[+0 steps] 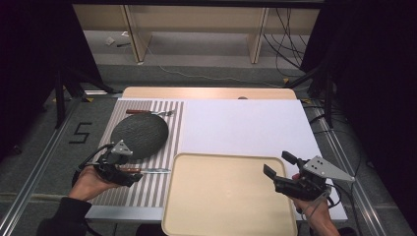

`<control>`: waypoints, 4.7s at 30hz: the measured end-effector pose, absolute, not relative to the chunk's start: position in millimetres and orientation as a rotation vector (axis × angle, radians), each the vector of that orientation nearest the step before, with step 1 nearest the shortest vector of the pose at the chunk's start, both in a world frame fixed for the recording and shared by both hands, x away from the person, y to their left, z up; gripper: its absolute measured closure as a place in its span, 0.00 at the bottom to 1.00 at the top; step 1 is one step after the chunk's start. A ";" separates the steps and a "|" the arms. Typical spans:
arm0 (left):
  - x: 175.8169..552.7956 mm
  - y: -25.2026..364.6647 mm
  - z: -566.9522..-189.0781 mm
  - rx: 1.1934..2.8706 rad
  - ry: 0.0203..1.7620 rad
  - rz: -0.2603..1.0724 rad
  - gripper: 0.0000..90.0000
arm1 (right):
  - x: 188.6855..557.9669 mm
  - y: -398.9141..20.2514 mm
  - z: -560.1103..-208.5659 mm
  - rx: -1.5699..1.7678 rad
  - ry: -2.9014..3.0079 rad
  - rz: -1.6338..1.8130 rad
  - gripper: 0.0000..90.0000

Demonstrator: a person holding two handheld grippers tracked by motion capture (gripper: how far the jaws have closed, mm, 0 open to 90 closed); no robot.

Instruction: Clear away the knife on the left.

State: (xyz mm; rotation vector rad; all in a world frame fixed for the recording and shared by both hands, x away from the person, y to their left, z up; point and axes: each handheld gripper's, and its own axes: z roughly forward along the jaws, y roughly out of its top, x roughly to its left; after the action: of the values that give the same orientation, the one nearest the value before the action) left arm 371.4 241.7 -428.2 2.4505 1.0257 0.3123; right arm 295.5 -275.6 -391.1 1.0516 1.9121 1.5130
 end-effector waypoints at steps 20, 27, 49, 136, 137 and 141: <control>409.4 238.4 -450.5 2.694 1.027 0.162 0.41 | 296.5 -274.8 -392.2 1.050 1.921 1.519 0.24; 416.1 233.9 -456.6 2.745 1.012 0.144 0.47 | 296.3 -274.5 -392.3 1.051 1.926 1.518 0.24; 423.5 221.6 -459.1 2.836 0.996 0.045 0.85 | 296.0 -273.0 -392.7 1.039 1.939 1.519 0.25; 347.1 82.3 -461.1 2.377 1.088 -0.351 0.85 | 294.5 -272.0 -392.1 1.018 1.953 1.517 0.25; 346.8 81.7 -462.3 2.383 1.091 -0.348 0.85 | 294.4 -271.8 -392.4 1.016 1.954 1.514 0.25; 345.2 78.7 -466.2 2.409 1.083 -0.329 0.84 | 294.1 -272.4 -391.9 1.023 1.954 1.517 0.25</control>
State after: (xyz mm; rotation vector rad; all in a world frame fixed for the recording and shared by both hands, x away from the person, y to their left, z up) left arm 345.2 78.7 -466.2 2.4091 1.0831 -0.3288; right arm 294.1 -272.4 -391.9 1.0226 1.9536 1.5171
